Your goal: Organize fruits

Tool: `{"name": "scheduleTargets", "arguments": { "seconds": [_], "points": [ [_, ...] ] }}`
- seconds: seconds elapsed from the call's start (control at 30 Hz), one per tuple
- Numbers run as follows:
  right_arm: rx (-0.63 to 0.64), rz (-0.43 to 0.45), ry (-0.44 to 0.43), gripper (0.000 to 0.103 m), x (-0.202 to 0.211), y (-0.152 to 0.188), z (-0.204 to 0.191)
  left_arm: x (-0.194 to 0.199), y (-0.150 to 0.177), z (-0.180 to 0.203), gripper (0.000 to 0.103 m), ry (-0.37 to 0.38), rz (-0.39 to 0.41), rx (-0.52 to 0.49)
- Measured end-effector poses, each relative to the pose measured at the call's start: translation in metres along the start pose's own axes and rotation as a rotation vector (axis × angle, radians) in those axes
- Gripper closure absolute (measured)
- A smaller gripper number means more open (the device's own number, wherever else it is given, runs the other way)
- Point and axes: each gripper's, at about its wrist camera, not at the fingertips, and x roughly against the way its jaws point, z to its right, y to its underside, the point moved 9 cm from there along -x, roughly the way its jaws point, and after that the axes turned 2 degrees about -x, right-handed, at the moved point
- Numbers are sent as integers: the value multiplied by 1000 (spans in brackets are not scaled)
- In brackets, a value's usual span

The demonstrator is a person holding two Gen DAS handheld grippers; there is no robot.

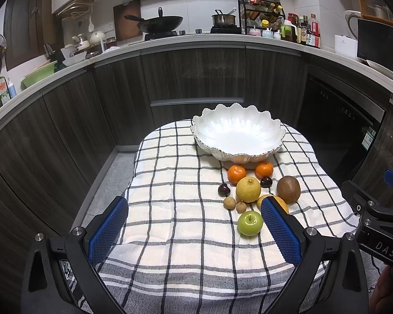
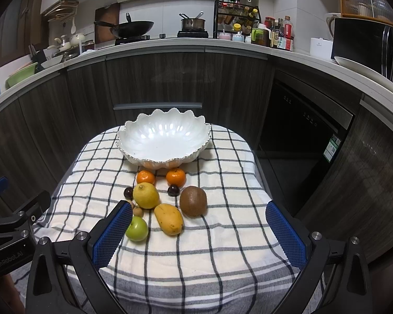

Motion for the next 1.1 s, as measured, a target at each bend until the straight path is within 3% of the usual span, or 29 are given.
{"name": "scheduleTargets", "arguments": {
  "seconds": [1.1],
  "points": [
    [-2,-1,-1,0,-1,1,0,-2,3,3,0,3,-5,-2]
  ]
}}
